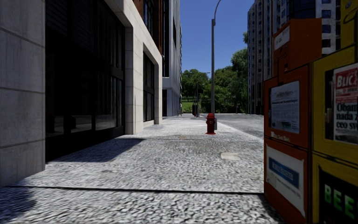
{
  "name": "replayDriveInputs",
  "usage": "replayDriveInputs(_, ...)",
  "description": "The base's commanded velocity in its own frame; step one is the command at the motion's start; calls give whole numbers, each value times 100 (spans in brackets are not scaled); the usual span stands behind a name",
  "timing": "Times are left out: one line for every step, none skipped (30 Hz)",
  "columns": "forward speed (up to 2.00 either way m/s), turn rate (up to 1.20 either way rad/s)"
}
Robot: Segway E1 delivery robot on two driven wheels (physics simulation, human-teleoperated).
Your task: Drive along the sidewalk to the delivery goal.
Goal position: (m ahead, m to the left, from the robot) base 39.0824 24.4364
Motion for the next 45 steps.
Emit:
replayDriveInputs(200, 0)
replayDriveInputs(200, 0)
replayDriveInputs(200, 0)
replayDriveInputs(200, 0)
replayDriveInputs(200, 0)
replayDriveInputs(200, 0)
replayDriveInputs(200, 0)
replayDriveInputs(200, 0)
replayDriveInputs(200, 0)
replayDriveInputs(200, 0)
replayDriveInputs(200, 0)
replayDriveInputs(200, 0)
replayDriveInputs(200, 0)
replayDriveInputs(200, 0)
replayDriveInputs(200, 0)
replayDriveInputs(200, 0)
replayDriveInputs(200, 0)
replayDriveInputs(200, 0)
replayDriveInputs(200, 0)
replayDriveInputs(200, 0)
replayDriveInputs(200, 0)
replayDriveInputs(200, 0)
replayDriveInputs(200, 0)
replayDriveInputs(200, 0)
replayDriveInputs(200, 0)
replayDriveInputs(200, 0)
replayDriveInputs(200, 0)
replayDriveInputs(200, 0)
replayDriveInputs(200, 0)
replayDriveInputs(200, 0)
replayDriveInputs(200, 0)
replayDriveInputs(200, 0)
replayDriveInputs(200, 0)
replayDriveInputs(200, 0)
replayDriveInputs(200, 0)
replayDriveInputs(200, 0)
replayDriveInputs(200, 0)
replayDriveInputs(200, 0)
replayDriveInputs(200, 0)
replayDriveInputs(200, 0)
replayDriveInputs(200, 0)
replayDriveInputs(200, 0)
replayDriveInputs(200, 0)
replayDriveInputs(200, 0)
replayDriveInputs(200, 0)
